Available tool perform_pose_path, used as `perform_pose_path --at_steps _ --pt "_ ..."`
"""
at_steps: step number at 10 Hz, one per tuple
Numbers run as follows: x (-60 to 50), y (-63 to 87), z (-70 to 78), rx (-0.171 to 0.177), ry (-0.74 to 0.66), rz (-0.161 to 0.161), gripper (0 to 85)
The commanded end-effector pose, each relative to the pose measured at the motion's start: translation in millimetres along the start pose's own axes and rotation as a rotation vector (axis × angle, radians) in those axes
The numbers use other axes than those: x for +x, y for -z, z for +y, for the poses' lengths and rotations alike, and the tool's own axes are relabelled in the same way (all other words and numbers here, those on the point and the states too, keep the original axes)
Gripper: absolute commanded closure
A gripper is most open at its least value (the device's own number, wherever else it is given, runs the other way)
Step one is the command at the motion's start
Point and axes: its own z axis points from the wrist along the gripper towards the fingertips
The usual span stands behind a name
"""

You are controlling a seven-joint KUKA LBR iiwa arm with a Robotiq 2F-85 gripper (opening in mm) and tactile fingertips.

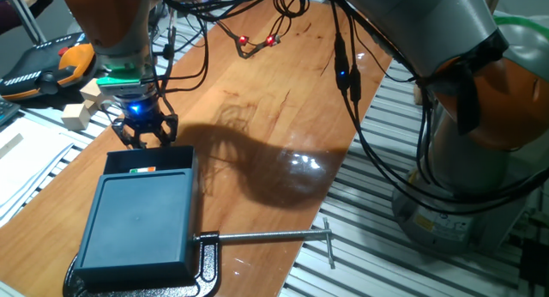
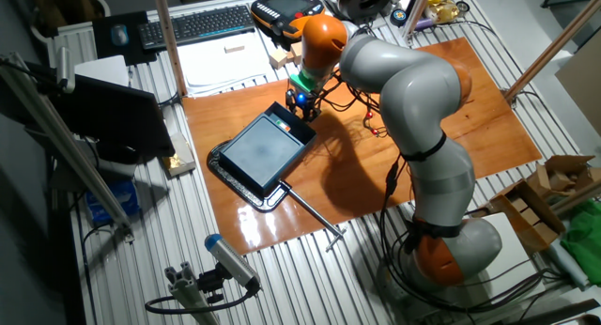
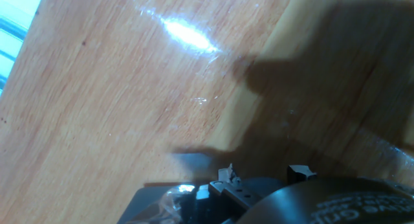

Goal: Grasp the handle and close the drawer

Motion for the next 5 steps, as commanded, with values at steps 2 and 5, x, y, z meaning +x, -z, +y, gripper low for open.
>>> perform_pose_path --at_steps 2,5 --pt "3.0 -2.0 1.4 -0.002 0.006 0.007 83.0" --pt "7.6 -3.0 3.0 -0.001 0.010 0.005 83.0"
